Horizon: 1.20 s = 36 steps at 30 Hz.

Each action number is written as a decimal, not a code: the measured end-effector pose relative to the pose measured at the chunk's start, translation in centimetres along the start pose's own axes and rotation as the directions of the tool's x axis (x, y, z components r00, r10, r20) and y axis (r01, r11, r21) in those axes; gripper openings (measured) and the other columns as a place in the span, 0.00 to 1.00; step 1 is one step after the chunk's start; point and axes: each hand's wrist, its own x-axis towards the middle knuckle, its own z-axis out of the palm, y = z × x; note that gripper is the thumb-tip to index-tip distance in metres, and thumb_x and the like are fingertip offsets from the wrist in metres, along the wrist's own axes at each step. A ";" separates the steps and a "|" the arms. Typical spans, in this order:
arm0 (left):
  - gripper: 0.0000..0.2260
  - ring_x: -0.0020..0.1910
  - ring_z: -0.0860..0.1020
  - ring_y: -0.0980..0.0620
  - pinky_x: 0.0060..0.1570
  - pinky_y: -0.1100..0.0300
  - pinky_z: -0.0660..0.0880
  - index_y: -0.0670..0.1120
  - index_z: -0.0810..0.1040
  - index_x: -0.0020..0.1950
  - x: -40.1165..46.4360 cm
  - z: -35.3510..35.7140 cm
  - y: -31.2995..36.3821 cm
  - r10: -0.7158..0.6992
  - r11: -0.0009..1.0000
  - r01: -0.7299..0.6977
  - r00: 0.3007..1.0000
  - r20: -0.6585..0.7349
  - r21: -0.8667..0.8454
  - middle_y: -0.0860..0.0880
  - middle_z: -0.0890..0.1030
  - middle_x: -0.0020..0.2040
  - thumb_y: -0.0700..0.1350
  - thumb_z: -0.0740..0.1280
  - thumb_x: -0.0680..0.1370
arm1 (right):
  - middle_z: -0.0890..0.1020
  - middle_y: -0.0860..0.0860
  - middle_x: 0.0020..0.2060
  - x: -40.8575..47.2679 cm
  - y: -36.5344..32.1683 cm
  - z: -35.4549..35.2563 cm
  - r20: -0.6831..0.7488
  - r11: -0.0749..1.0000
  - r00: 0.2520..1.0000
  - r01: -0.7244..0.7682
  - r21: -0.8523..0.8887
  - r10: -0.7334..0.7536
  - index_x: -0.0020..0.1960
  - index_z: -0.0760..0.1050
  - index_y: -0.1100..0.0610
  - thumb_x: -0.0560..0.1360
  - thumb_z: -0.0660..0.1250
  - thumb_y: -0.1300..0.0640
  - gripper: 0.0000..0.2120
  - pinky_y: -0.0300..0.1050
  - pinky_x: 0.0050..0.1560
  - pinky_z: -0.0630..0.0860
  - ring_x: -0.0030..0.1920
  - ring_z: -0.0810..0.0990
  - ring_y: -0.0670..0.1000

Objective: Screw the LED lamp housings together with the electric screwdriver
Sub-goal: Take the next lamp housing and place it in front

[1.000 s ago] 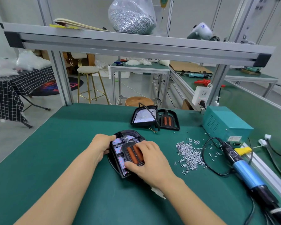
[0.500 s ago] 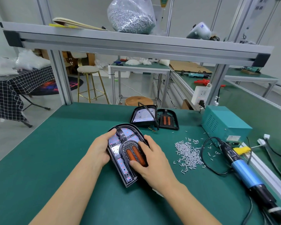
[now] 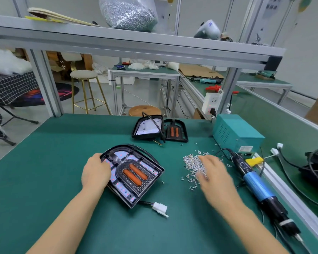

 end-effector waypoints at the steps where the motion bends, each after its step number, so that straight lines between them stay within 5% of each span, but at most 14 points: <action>1: 0.12 0.50 0.75 0.38 0.50 0.49 0.73 0.43 0.78 0.54 -0.3 -0.1 -0.1 0.011 0.999 -0.011 1.000 -0.010 0.037 0.40 0.79 0.51 0.37 0.58 0.75 | 0.69 0.55 0.69 -0.1 1.3 -0.8 -0.019 0.995 0.998 -0.063 -0.072 0.062 0.71 0.68 0.61 0.78 0.64 0.62 0.21 0.44 0.67 0.61 0.68 0.67 0.55; 4: 0.14 0.53 0.73 0.36 0.55 0.46 0.72 0.44 0.79 0.55 -1.0 -0.2 -0.2 0.037 0.989 -0.036 0.999 -0.002 0.146 0.38 0.77 0.53 0.37 0.59 0.74 | 0.73 0.59 0.62 -1.0 5.2 -3.3 -0.044 0.937 0.968 -0.251 -0.241 0.248 0.63 0.71 0.63 0.75 0.67 0.60 0.18 0.50 0.58 0.68 0.61 0.70 0.59; 7: 0.08 0.51 0.74 0.35 0.53 0.44 0.73 0.43 0.79 0.45 -1.9 -0.9 0.3 0.028 0.992 -0.035 0.998 0.057 0.123 0.37 0.77 0.47 0.37 0.61 0.72 | 0.74 0.56 0.56 -2.1 8.4 -5.1 -0.011 0.836 0.907 -0.392 -0.385 0.420 0.62 0.70 0.59 0.74 0.69 0.50 0.21 0.48 0.50 0.70 0.55 0.71 0.57; 10: 0.13 0.58 0.70 0.36 0.59 0.46 0.68 0.43 0.79 0.56 -2.6 -2.0 1.7 0.136 0.965 -0.115 0.988 -0.073 0.234 0.36 0.76 0.58 0.37 0.66 0.72 | 0.73 0.50 0.47 -2.4 10.6 -5.5 0.065 0.802 0.866 -0.428 -0.416 0.496 0.63 0.69 0.54 0.73 0.69 0.44 0.24 0.44 0.41 0.68 0.46 0.71 0.53; 13: 0.11 0.52 0.76 0.51 0.51 0.60 0.71 0.43 0.81 0.53 -5.8 -1.8 5.3 0.556 0.831 -0.552 0.816 -0.156 0.073 0.42 0.79 0.51 0.34 0.68 0.73 | 0.73 0.47 0.43 -2.2 11.7 -5.2 0.094 0.815 0.858 -0.438 -0.380 0.505 0.61 0.69 0.52 0.72 0.69 0.41 0.24 0.43 0.38 0.65 0.42 0.72 0.51; 15: 0.07 0.43 0.76 0.58 0.44 0.64 0.72 0.46 0.82 0.44 -8.9 -0.1 7.6 0.742 0.670 -0.741 0.669 0.034 -0.049 0.50 0.79 0.43 0.35 0.68 0.73 | 0.74 0.46 0.41 -2.0 12.0 -5.2 0.076 0.826 0.859 -0.458 -0.327 0.507 0.58 0.70 0.52 0.70 0.70 0.39 0.24 0.43 0.33 0.65 0.41 0.74 0.51; 17: 0.06 0.44 0.76 0.52 0.46 0.56 0.71 0.48 0.82 0.44 -11.4 3.0 8.9 0.775 0.599 -0.800 0.569 0.274 -0.032 0.51 0.79 0.41 0.40 0.66 0.74 | 0.73 0.45 0.37 -1.8 12.2 -5.1 0.065 0.831 0.861 -0.465 -0.307 0.505 0.54 0.69 0.53 0.69 0.70 0.37 0.24 0.42 0.30 0.63 0.39 0.74 0.50; 19: 0.07 0.47 0.77 0.49 0.46 0.57 0.71 0.49 0.82 0.47 -12.3 6.1 9.5 0.679 0.644 -0.762 0.611 0.408 0.069 0.51 0.80 0.44 0.43 0.63 0.76 | 0.72 0.45 0.37 -1.6 12.3 -4.9 0.073 0.830 0.860 -0.462 -0.311 0.506 0.54 0.68 0.53 0.70 0.70 0.38 0.24 0.42 0.30 0.63 0.39 0.74 0.51; 23: 0.07 0.48 0.79 0.47 0.45 0.58 0.73 0.48 0.82 0.47 -12.6 9.5 9.1 0.461 0.769 -0.597 0.766 0.449 0.230 0.50 0.83 0.45 0.47 0.65 0.76 | 0.73 0.48 0.39 -1.5 12.7 -4.9 0.083 0.852 0.868 -0.456 -0.258 0.490 0.56 0.68 0.55 0.71 0.71 0.46 0.20 0.43 0.32 0.63 0.40 0.73 0.52; 29: 0.05 0.47 0.78 0.47 0.43 0.59 0.72 0.47 0.81 0.43 -12.7 10.8 9.3 0.366 0.791 -0.522 0.822 0.435 0.320 0.48 0.83 0.46 0.47 0.67 0.74 | 0.77 0.50 0.39 -2.0 12.6 -7.2 0.101 0.860 0.867 -0.497 0.113 0.488 0.53 0.72 0.52 0.68 0.73 0.54 0.17 0.43 0.32 0.67 0.36 0.75 0.50; 33: 0.07 0.51 0.79 0.44 0.41 0.58 0.71 0.45 0.80 0.48 -12.8 11.1 10.1 0.288 0.783 -0.491 0.830 0.477 0.382 0.47 0.82 0.50 0.40 0.63 0.74 | 0.72 0.50 0.25 -1.6 11.2 -9.5 0.222 0.640 0.839 -0.526 0.560 0.496 0.40 0.72 0.59 0.65 0.73 0.62 0.10 0.40 0.28 0.64 0.25 0.67 0.49; 36: 0.03 0.52 0.78 0.42 0.41 0.56 0.67 0.44 0.74 0.46 -13.1 11.1 10.5 0.297 0.732 -0.539 0.803 0.516 0.417 0.44 0.80 0.53 0.39 0.61 0.76 | 0.70 0.50 0.25 -0.9 10.0 -10.9 0.319 0.341 0.838 -0.487 0.805 0.443 0.46 0.76 0.59 0.67 0.66 0.69 0.11 0.37 0.20 0.66 0.22 0.66 0.46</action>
